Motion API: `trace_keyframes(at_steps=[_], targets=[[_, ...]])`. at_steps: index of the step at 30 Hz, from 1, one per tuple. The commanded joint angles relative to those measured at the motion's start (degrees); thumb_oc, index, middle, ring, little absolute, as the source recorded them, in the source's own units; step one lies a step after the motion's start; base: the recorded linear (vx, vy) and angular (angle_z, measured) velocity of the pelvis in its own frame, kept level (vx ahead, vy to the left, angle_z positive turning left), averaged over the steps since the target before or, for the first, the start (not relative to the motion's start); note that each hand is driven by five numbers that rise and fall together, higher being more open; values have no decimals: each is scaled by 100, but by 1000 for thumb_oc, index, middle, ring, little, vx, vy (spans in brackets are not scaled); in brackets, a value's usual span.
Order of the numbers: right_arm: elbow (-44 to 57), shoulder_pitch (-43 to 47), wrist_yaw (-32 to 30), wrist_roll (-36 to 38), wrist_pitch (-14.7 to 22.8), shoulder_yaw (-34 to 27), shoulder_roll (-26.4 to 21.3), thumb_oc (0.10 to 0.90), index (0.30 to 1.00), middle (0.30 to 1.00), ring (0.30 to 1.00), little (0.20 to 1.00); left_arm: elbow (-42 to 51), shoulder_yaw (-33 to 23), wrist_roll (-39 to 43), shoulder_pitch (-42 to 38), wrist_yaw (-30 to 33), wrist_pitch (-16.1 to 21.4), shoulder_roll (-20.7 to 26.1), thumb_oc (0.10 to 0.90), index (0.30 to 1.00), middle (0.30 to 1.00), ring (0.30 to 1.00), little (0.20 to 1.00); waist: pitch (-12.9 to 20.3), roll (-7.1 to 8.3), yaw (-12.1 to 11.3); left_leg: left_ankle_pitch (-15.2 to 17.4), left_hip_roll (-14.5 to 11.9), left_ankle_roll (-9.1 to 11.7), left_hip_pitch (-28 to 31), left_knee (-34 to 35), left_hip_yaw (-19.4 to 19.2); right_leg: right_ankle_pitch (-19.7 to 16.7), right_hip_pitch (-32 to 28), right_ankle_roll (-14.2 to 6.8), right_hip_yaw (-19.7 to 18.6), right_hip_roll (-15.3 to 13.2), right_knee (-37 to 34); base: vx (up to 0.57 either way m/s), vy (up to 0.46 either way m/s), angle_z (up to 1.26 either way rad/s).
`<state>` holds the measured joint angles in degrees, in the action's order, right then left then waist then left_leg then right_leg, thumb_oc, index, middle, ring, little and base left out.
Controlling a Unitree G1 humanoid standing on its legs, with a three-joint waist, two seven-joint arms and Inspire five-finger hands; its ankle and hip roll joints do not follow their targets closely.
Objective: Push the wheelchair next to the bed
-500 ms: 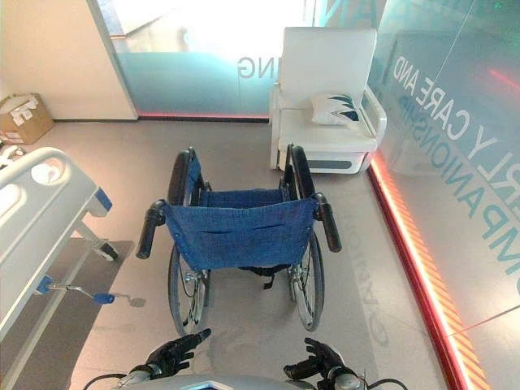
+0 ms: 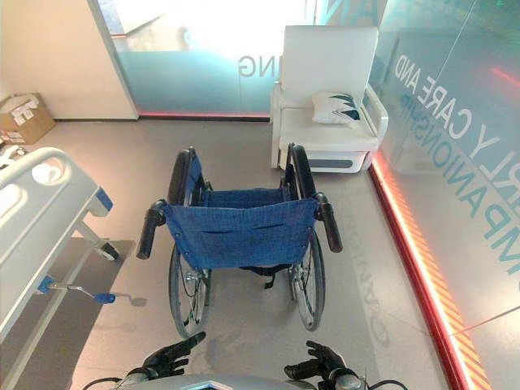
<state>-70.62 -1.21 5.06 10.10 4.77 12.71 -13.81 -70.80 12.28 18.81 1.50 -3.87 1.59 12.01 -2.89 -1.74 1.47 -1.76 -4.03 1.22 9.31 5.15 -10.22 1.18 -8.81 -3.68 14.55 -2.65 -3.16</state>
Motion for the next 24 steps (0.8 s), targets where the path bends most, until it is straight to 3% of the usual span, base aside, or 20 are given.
trace_keyframes(at_steps=[1,8,15,24], targets=[[-449,395,-107,285,-208,-153,-168,800,900,900,900,900,-232,-168,-26,-375,158,38,252,800,900,900,900,900,-186,246,-81,333,451,-127,95,-39,4,-76,21,-113,-89,-2,158,0,0,0],[-638,487,77,311,-614,-1051,-1234,800,900,900,900,900,-252,-812,132,-365,88,12,1104,800,900,900,900,900,-225,262,-120,294,415,-96,66,-40,-9,-113,27,-136,-103,5,115,-3,-5,3],[-719,483,83,345,-567,-1661,-1861,800,900,900,900,900,-324,-1333,251,-377,89,49,1612,800,900,900,900,900,-213,272,-130,295,409,-96,22,-23,6,-122,56,-144,-114,3,82,0,0,0],[-794,710,-481,202,-899,-2076,-2835,800,900,900,900,900,-385,-1759,497,-654,227,-149,2507,800,900,900,900,900,-203,262,-124,312,398,-82,16,-16,6,-106,48,-159,-97,-11,60,0,0,0]])
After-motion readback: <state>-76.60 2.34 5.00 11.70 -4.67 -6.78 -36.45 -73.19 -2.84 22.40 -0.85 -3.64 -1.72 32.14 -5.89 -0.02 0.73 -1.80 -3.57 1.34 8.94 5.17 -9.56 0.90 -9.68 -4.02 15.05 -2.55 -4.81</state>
